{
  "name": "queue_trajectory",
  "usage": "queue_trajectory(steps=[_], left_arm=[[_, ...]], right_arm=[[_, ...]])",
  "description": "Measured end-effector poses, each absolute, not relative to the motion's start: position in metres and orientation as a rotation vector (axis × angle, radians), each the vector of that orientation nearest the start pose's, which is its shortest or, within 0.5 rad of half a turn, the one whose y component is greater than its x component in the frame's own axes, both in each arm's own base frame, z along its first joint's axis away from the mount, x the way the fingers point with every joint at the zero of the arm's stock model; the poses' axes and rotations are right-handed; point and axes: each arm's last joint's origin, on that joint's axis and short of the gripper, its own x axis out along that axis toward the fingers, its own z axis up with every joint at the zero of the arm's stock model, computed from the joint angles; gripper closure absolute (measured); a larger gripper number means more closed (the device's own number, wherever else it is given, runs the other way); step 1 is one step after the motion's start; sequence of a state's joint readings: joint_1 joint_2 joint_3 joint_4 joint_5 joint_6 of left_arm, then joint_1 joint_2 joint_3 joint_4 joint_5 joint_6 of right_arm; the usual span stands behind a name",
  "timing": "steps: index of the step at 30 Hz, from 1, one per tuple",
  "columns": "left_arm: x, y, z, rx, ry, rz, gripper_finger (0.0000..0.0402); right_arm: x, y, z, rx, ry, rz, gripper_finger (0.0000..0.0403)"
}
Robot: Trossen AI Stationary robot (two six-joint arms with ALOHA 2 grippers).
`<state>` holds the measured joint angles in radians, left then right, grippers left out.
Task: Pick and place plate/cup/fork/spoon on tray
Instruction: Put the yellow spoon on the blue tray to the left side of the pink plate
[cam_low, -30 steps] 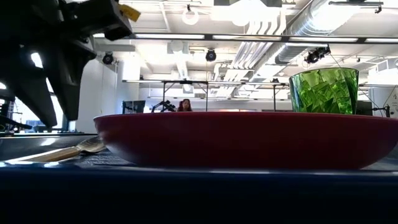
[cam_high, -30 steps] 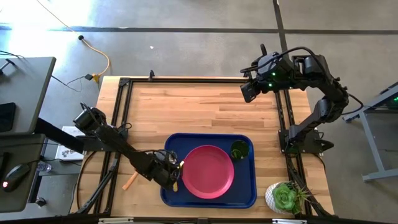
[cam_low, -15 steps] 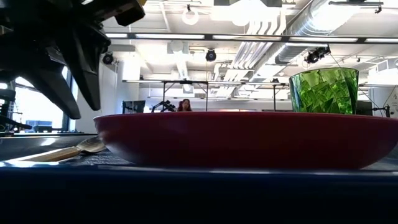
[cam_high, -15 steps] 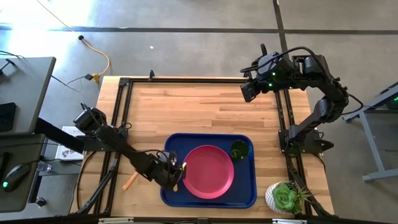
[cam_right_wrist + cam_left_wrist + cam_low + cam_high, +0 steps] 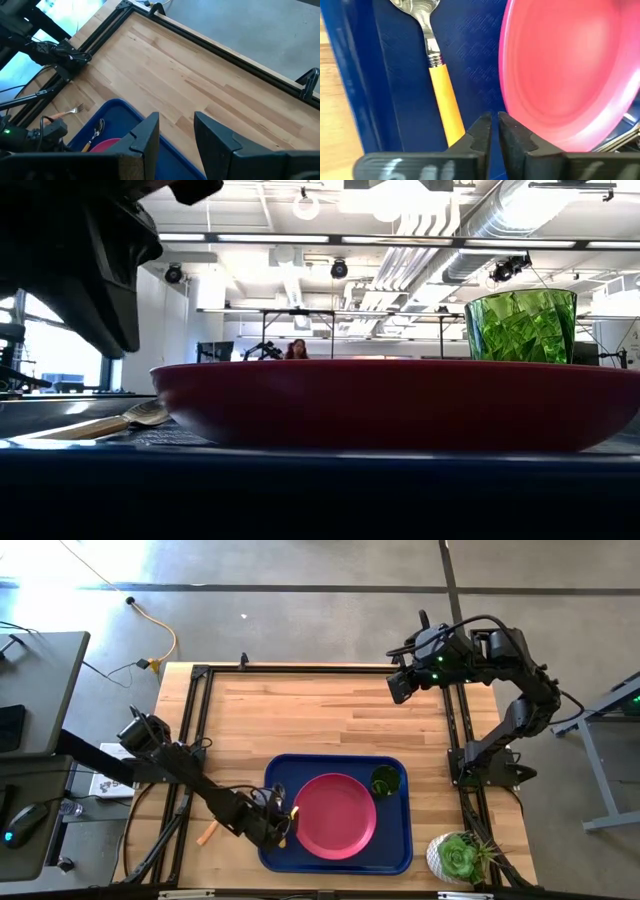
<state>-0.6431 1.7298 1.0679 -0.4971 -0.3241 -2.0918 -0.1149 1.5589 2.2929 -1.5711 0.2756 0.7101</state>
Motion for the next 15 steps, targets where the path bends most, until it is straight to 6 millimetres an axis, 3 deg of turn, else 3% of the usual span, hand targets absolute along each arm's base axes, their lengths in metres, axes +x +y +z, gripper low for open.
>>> queue_trajectory(steps=[7, 15], left_arm=[[0.273, -0.193, 0.156, -1.317, 0.866, 0.846, 0.0401], [0.276, -0.193, 0.156, -1.331, 0.856, 0.833, 0.0401]], right_arm=[[0.22, -0.033, 0.505, 0.592, 0.67, -0.646, 0.0289], [0.22, -0.033, 0.505, 0.59, 0.669, -0.649, 0.0289]])
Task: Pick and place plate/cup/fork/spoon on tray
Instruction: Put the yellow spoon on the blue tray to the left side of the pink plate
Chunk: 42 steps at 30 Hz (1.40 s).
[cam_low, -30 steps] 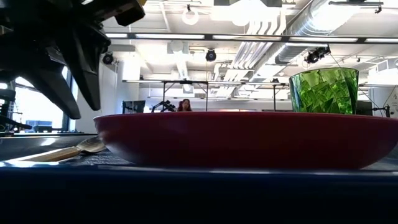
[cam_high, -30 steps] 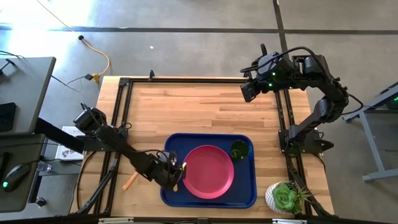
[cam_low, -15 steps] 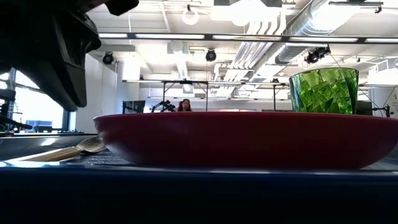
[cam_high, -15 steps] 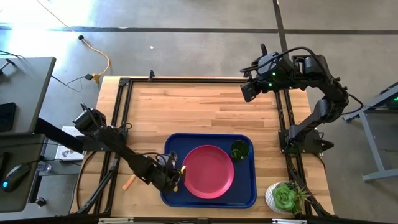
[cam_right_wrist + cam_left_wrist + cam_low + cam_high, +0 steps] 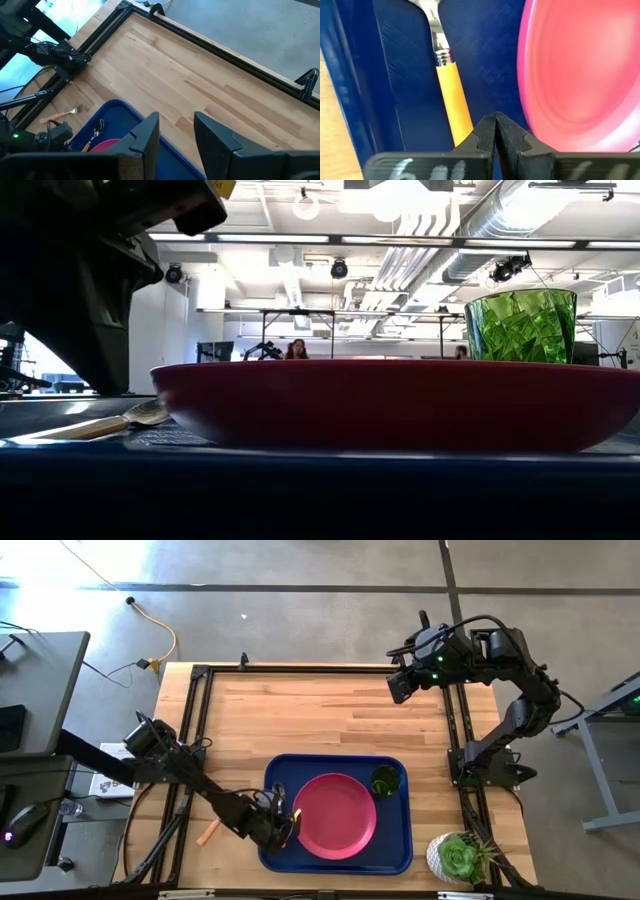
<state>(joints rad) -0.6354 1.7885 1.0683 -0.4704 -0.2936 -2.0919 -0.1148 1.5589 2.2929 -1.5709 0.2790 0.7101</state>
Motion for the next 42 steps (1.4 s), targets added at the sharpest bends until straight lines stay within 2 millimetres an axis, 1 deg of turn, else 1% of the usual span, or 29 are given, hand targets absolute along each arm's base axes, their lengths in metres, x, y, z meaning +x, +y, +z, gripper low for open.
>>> queue_trajectory(steps=[12, 15, 18, 22, 29, 42], left_arm=[[0.277, -0.186, 0.155, -1.296, 0.862, 0.856, 0.0401], [0.278, -0.184, 0.154, -1.287, 0.903, 0.854, 0.0401], [0.278, -0.184, 0.147, -1.265, 0.924, 0.872, 0.0401], [0.28, -0.185, 0.15, -1.274, 0.884, 0.853, 0.0401], [0.281, -0.182, 0.144, -1.254, 0.932, 0.87, 0.0401], [0.281, -0.182, 0.145, -1.263, 0.945, 0.863, 0.0401]], right_arm=[[0.22, -0.033, 0.505, 0.59, 0.668, -0.65, 0.0289], [0.22, -0.033, 0.505, 0.589, 0.668, -0.65, 0.0289], [0.22, -0.033, 0.505, 0.589, 0.668, -0.65, 0.0289], [0.22, -0.033, 0.505, 0.589, 0.669, -0.651, 0.0289], [0.22, -0.034, 0.505, 0.583, 0.663, -0.662, 0.0289], [0.22, -0.034, 0.505, 0.583, 0.663, -0.662, 0.0289]])
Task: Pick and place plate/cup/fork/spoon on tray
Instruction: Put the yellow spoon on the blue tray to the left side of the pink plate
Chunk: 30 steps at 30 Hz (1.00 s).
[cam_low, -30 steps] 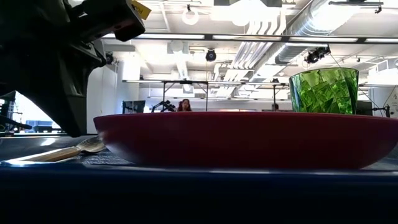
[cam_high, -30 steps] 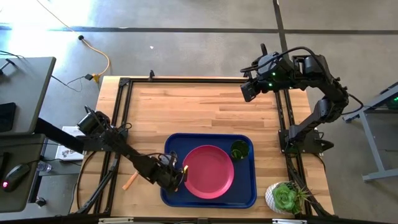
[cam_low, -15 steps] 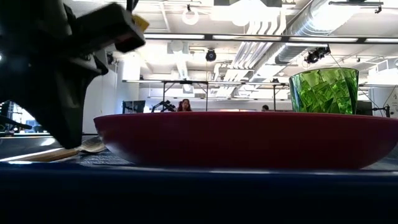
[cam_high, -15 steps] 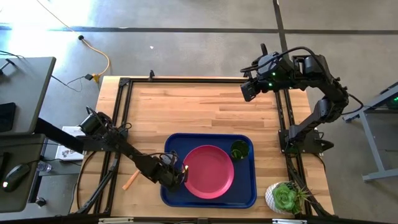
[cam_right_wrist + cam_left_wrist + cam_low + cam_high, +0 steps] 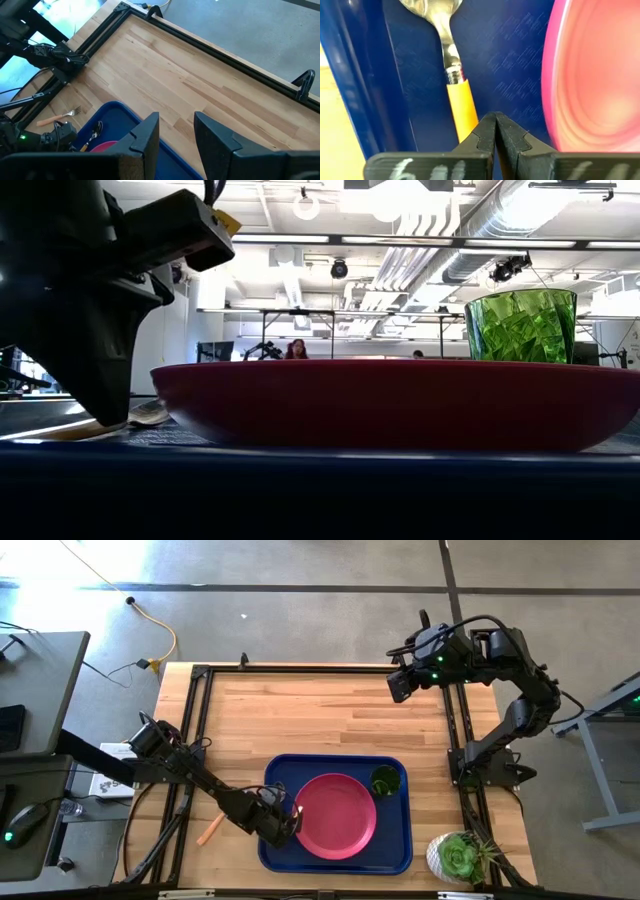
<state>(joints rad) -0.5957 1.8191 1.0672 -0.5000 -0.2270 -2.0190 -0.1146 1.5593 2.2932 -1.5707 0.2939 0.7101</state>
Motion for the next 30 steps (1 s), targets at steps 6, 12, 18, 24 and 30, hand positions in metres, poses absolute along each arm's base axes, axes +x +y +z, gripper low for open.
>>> queue_trajectory(steps=[6, 12, 18, 24, 30], left_arm=[[0.2802, -0.1831, 0.1445, -1.264, 0.976, 0.857, 0.0401], [0.2801, -0.183, 0.1445, -1.263, 0.976, 0.858, 0.0401], [0.2784, -0.1824, 0.1439, -1.252, 0.999, 0.87, 0.0401], [0.2773, -0.1824, 0.1435, -1.249, 1.019, 0.876, 0.0401], [0.2783, -0.183, 0.1439, -1.257, 1.015, 0.863, 0.0401]], right_arm=[[0.2202, -0.0338, 0.5053, 0.583, 0.663, -0.662, 0.0289], [0.2202, -0.0338, 0.5052, 0.584, 0.664, -0.661, 0.0289], [0.2202, -0.0338, 0.5052, 0.584, 0.664, -0.661, 0.0289], [0.2202, -0.0338, 0.5052, 0.584, 0.664, -0.66, 0.0289], [0.2202, -0.0338, 0.5052, 0.584, 0.664, -0.66, 0.0289]])
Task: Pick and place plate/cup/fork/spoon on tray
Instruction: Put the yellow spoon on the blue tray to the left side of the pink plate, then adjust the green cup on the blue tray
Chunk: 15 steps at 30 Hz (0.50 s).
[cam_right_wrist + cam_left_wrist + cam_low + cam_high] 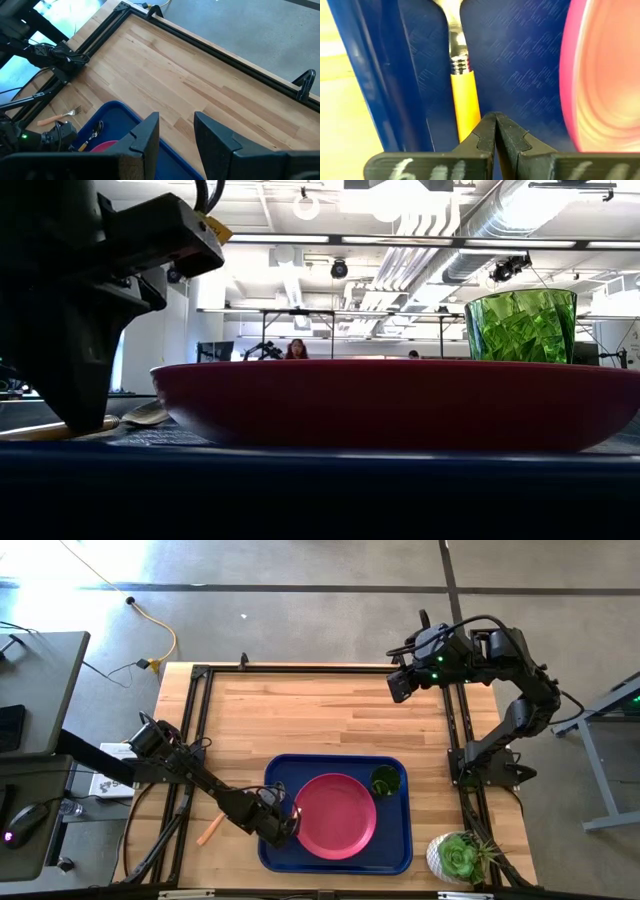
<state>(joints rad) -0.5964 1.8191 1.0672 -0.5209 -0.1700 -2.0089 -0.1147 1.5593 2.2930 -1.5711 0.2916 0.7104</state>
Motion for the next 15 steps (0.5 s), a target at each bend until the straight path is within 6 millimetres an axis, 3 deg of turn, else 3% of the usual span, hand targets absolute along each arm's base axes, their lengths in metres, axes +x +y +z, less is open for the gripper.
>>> queue_trajectory(steps=[7, 15], left_arm=[[0.285, -0.185, 0.157, -1.211, 0.982, 0.823, 0.0401], [0.28, -0.181, 0.178, -1.062, 1.079, 0.914, 0.0401]], right_arm=[[0.22, -0.034, 0.505, 0.594, 0.661, -0.664, 0.0289], [0.221, -0.032, 0.505, 0.628, 0.66, -0.656, 0.0289]])
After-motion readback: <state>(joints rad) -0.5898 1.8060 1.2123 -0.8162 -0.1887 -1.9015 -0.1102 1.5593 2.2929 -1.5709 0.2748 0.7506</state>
